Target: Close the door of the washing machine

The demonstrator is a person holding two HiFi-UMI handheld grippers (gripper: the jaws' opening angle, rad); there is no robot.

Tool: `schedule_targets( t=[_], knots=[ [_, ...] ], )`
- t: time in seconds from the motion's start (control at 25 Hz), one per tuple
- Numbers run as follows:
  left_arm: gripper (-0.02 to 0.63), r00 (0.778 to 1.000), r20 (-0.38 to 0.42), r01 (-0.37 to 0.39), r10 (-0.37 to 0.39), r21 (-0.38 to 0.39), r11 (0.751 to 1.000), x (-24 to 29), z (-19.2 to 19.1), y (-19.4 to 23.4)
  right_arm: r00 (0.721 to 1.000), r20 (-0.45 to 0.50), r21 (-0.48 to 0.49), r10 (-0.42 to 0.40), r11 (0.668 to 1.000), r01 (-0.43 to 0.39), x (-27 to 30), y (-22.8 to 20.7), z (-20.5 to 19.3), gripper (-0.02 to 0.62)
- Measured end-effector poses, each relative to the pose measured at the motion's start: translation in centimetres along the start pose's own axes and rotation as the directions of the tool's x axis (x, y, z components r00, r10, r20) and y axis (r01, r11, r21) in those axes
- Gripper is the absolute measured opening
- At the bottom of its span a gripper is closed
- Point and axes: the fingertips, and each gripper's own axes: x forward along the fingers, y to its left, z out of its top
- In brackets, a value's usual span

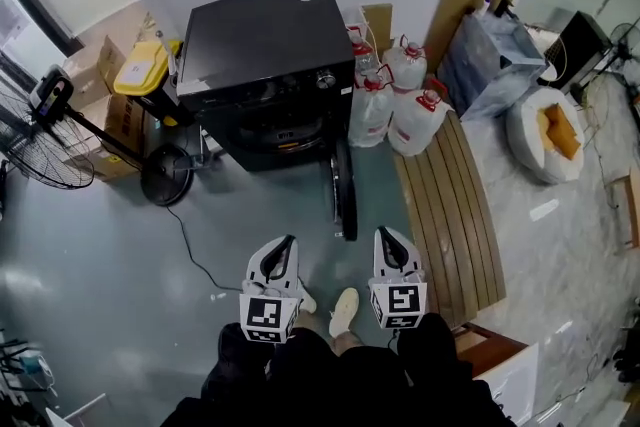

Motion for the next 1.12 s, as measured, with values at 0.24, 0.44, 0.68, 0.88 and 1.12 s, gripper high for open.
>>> schedule_targets(
  t=[0.24,0.44,0.68,0.88,1.12],
  knots=[
    [0.031,0.997,-0.068,0.023,-0.025,-0.022,0.999,3.6,-5.7,1.8,0.996,-0.090,0.026,-0.006,1.000,0.008,3.8,0.7,-6.8,0.015],
    [0.031,0.991,-0.128,0.040,-0.047,-0.054,0.998,6.9,-10.7,2.5,0.984,-0.180,0.035,0.006,0.999,0.001,6.7,0.6,-12.9,0.015],
    [0.031,0.979,-0.194,0.047,-0.067,-0.108,0.993,10.9,-17.3,3.3,0.965,-0.262,0.038,0.019,0.999,-0.009,10.6,0.1,-19.9,0.017],
    [0.031,0.969,-0.229,0.059,-0.088,-0.134,0.989,13.7,-21.9,3.7,0.952,-0.305,0.066,0.030,0.998,-0.011,13.3,-0.8,-24.9,0.015],
    [0.031,0.959,-0.263,0.064,-0.103,-0.150,0.987,16.0,-25.9,4.4,0.931,-0.359,0.091,0.072,0.995,-0.042,15.7,-0.5,-29.6,0.101]
  ],
)
